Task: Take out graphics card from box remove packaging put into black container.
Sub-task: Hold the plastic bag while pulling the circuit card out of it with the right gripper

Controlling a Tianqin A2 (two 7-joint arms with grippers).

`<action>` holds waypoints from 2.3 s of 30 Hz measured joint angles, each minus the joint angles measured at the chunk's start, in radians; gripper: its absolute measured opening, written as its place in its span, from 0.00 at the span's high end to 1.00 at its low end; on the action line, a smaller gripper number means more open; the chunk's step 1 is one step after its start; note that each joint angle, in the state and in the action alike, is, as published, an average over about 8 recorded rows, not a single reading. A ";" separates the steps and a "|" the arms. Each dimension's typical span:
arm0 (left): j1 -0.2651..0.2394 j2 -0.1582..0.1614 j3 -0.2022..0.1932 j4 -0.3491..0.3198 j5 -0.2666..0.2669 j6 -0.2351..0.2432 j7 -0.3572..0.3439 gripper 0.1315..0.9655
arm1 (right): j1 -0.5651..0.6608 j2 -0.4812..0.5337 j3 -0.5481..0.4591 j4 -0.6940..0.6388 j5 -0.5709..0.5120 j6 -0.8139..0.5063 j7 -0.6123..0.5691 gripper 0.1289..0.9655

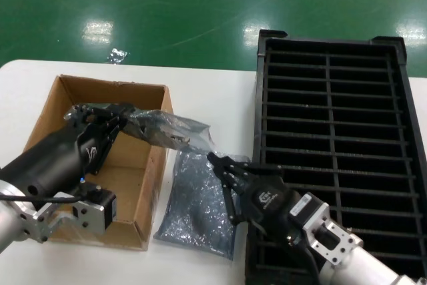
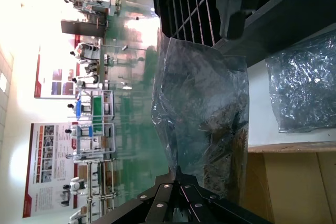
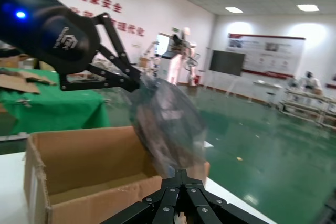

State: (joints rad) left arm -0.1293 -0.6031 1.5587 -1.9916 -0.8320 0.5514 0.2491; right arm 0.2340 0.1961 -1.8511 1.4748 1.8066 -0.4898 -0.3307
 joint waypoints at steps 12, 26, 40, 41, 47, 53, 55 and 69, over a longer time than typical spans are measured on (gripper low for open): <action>0.000 0.000 0.000 0.000 0.000 0.000 0.000 0.99 | 0.120 0.002 -0.004 -0.077 0.039 -0.122 -0.054 1.00; 0.000 0.000 0.000 0.000 0.000 0.000 0.000 0.99 | 0.176 0.013 -0.025 -0.126 0.054 -0.208 -0.070 1.00; 0.000 0.000 0.000 0.000 0.000 0.000 0.000 0.99 | 0.238 0.009 -0.010 -0.199 0.058 -0.226 -0.090 1.00; 0.000 0.000 0.000 0.000 0.000 0.000 0.000 0.99 | 0.240 0.011 -0.008 -0.200 0.058 -0.225 -0.090 1.00; 0.000 0.000 0.000 0.000 0.000 0.000 0.000 0.99 | 0.251 0.018 0.005 -0.215 0.059 -0.225 -0.095 1.00; 0.000 0.000 0.000 0.000 0.000 0.000 0.000 0.99 | 0.265 0.013 0.001 -0.243 0.055 -0.233 -0.109 1.00; 0.000 0.000 0.000 0.000 0.000 0.000 0.000 0.99 | 0.269 0.009 -0.006 -0.252 0.051 -0.239 -0.113 1.00; 0.000 0.000 0.000 0.000 0.000 0.000 0.000 0.99 | 0.344 -0.018 -0.063 -0.343 0.011 -0.298 -0.176 1.00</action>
State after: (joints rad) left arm -0.1293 -0.6031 1.5587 -1.9916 -0.8320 0.5514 0.2491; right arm 0.5782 0.1785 -1.9143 1.1323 1.8180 -0.7878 -0.5063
